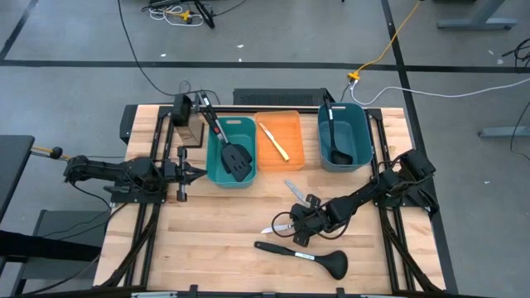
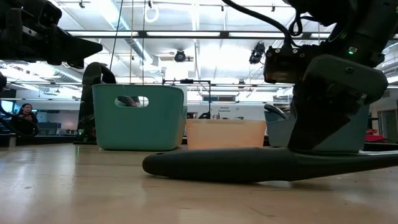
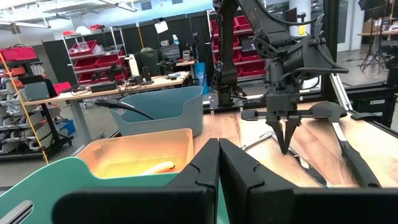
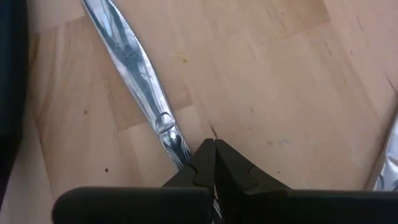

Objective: Pick & Place Kitchen Items
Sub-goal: Adjust the silver knives

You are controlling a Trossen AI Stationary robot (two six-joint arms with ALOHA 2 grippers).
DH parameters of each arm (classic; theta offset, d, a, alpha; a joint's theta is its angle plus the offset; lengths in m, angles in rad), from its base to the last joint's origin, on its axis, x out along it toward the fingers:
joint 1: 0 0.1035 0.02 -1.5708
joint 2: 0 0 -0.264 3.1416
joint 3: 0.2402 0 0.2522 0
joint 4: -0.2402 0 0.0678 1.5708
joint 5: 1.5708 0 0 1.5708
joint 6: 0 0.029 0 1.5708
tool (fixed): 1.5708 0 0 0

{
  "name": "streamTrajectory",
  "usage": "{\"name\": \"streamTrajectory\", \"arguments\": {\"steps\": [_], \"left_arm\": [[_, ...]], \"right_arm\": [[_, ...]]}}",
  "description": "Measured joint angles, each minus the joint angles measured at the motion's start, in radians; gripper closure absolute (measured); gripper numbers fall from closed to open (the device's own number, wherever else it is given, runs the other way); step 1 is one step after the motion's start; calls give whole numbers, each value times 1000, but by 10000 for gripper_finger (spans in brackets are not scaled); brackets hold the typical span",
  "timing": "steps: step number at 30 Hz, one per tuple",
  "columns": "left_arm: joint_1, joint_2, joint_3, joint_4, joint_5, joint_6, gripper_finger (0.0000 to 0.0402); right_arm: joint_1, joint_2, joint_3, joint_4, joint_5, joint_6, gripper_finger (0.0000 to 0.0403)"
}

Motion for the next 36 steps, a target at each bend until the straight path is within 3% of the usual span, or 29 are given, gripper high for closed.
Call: {"name": "streamTrajectory", "arguments": {"steps": [5, 13, 26, 31, 36], "left_arm": [[0, 0, 0, 0, 0, 0, 386], [0, 0, 0, 0, 0, -3, 386], [0, 0, 0, 0, 0, 0, 386], [0, 0, 0, 0, 0, 0, 386], [0, 0, 0, 0, 0, -2, 386]], "right_arm": [[-8, 1, 0, -16, 25, 17, 396], [-11, -4, 5, -123, -58, 71, 396], [45, -3, 2, -135, -117, 155, 396], [46, -2, 17, -127, -91, 107, 396], [27, 9, 139, -297, -24, 1, 396]]}}
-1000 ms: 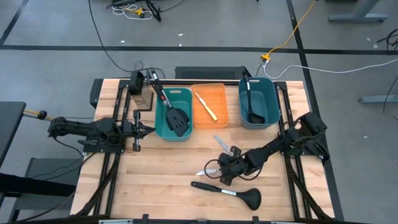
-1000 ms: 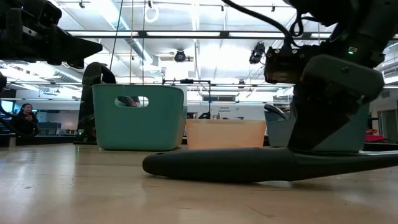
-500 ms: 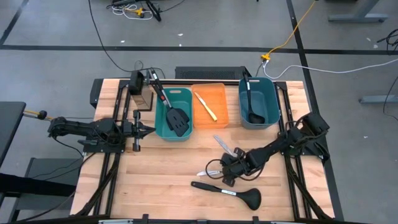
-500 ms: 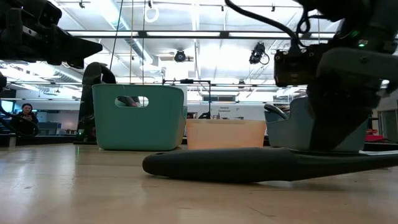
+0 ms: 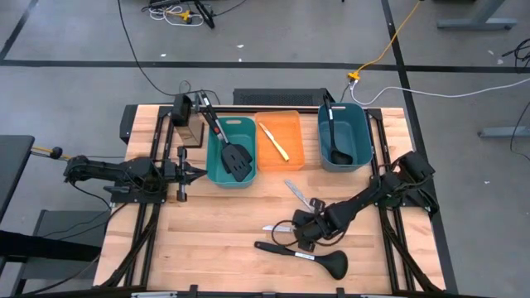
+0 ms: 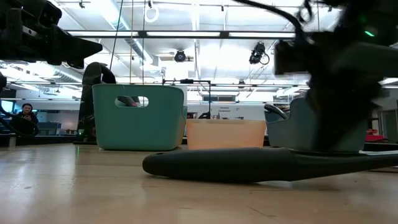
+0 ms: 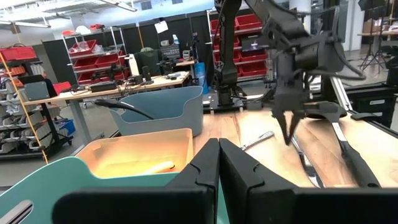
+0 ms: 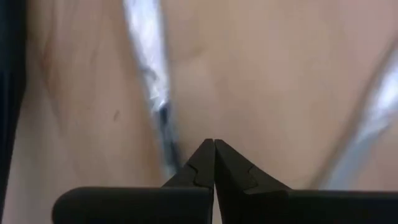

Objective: Pick & Place Kitchen Items
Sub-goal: Adjust the silver knives

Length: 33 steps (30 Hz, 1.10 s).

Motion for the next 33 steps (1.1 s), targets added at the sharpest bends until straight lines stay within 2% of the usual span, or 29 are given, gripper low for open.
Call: {"name": "streamTrajectory", "arguments": {"steps": [6, 11, 23, 33], "left_arm": [[0, 0, 0, 0, 0, 2, 386], [0, 0, 0, 0, 0, -1, 386], [0, 0, 0, 0, 0, 2, 386], [0, 0, 0, 0, 0, 2, 386]], "right_arm": [[-52, -5, 169, -294, 216, 0, 397], [-143, -7, 168, -458, 223, 67, 399], [-293, -8, -41, -148, 64, -24, 400], [-299, -12, -61, 3, 15, -117, 398]]}}
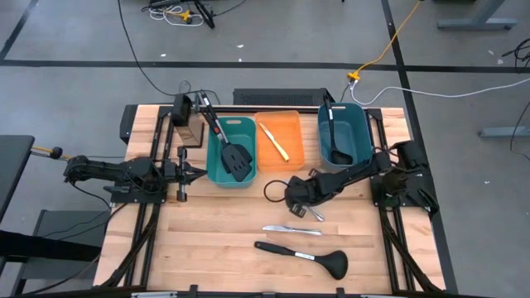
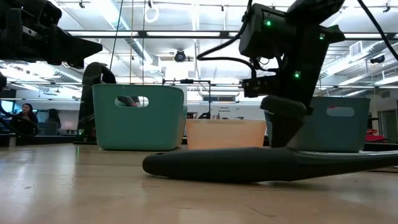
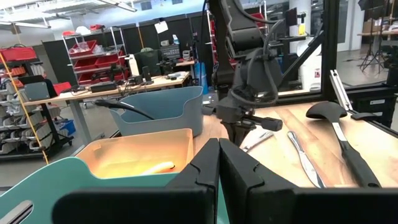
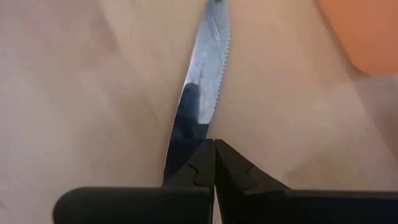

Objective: Pick & Place Kitchen Items
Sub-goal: Adjust the silver knives

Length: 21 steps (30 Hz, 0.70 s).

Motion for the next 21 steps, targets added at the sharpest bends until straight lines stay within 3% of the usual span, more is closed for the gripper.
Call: {"name": "streamTrajectory", "arguments": {"steps": [15, 21], "left_arm": [[0, 0, 0, 0, 0, 0, 386], [0, 0, 0, 0, 0, 0, 386]], "right_arm": [[42, 3, 0, 166, -103, -66, 397], [65, 3, 0, 174, -90, -53, 397]]}}
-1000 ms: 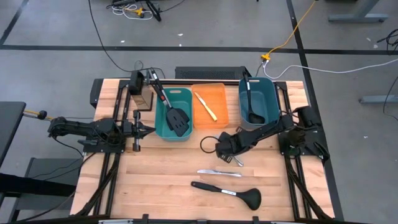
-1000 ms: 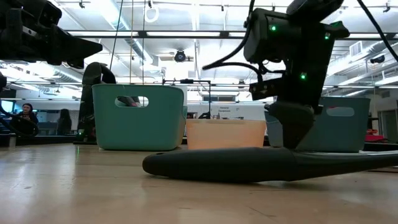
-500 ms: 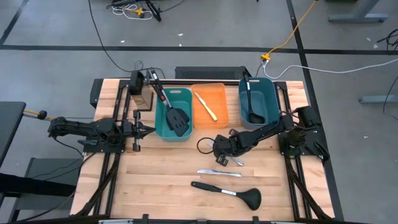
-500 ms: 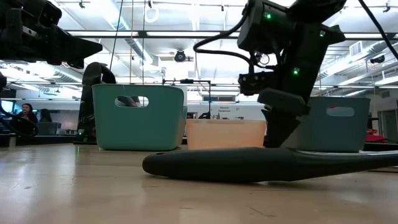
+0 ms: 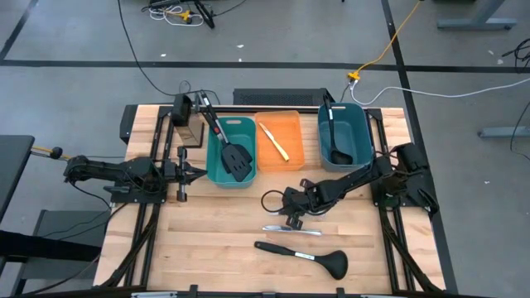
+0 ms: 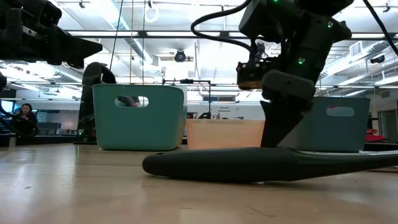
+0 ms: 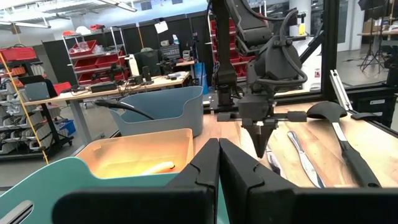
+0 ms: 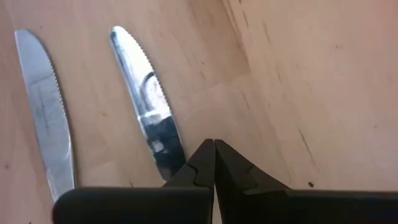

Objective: Pick & Place Kitchen Items
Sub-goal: Adjust the silver knives, then put the top silver knife into the orange bin

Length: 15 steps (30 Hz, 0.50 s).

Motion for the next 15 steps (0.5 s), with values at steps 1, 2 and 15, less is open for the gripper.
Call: {"name": "streamTrajectory", "arguments": {"steps": [1, 2, 15], "left_arm": [[0, 0, 0, 0, 0, 0, 386], [0, 0, 0, 0, 0, 0, 386], [0, 11, 35, -16, -57, -40, 386]], "right_arm": [[1, 0, 0, 0, 14, 0, 397], [1, 0, 0, 0, 27, 1, 397], [12, -1, 0, 39, 103, -44, 396]]}}
